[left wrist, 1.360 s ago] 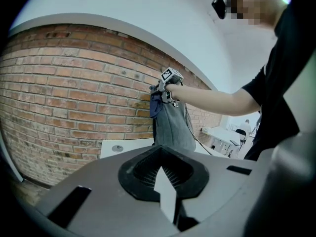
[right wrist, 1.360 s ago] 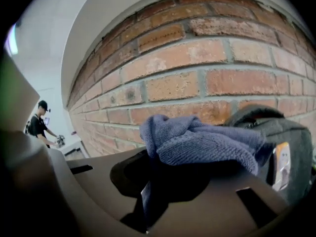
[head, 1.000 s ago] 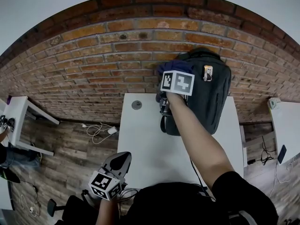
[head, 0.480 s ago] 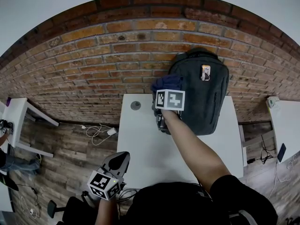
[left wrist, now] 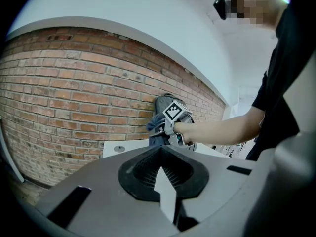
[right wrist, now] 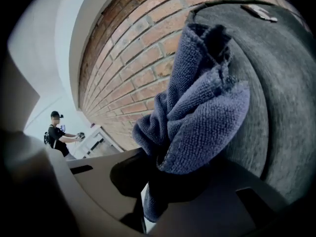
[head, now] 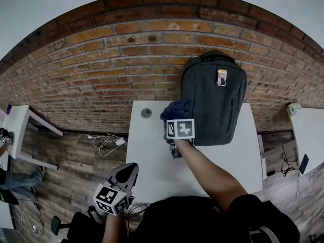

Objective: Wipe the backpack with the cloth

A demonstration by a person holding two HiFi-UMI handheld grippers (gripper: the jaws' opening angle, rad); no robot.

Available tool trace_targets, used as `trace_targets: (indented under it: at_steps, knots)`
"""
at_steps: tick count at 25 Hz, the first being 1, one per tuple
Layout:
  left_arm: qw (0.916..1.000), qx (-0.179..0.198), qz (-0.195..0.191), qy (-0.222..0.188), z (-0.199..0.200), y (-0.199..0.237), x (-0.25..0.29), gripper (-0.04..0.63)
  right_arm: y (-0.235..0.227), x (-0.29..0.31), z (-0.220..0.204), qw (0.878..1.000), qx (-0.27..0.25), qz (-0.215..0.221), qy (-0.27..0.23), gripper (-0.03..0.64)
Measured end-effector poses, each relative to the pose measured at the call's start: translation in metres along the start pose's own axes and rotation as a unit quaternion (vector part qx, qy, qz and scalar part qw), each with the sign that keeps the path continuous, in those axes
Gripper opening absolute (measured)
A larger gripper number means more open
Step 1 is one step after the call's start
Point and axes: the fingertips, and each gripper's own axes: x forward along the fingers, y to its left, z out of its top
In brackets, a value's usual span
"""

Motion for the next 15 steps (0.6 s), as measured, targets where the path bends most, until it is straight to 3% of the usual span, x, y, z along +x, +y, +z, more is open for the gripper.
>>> trace_targets:
  at_steps: [4, 11, 15]
  knots:
    - [1.0000, 0.002, -0.003, 0.001, -0.001, -0.003, 0.002, -0.006, -0.001, -0.002, -0.033, 1.000, 0.000, 0.012, 0.024, 0.064]
    - [0.9999, 0.007, -0.010, 0.003, 0.000, -0.006, 0.005, -0.006, -0.001, -0.016, -0.076, 0.994, -0.098, 0.001, 0.040, 0.064]
    - [0.9999, 0.012, -0.012, 0.004, 0.001, -0.008, 0.005, -0.006, -0.013, -0.021, -0.098, 0.992, -0.113, -0.006, 0.049, 0.064]
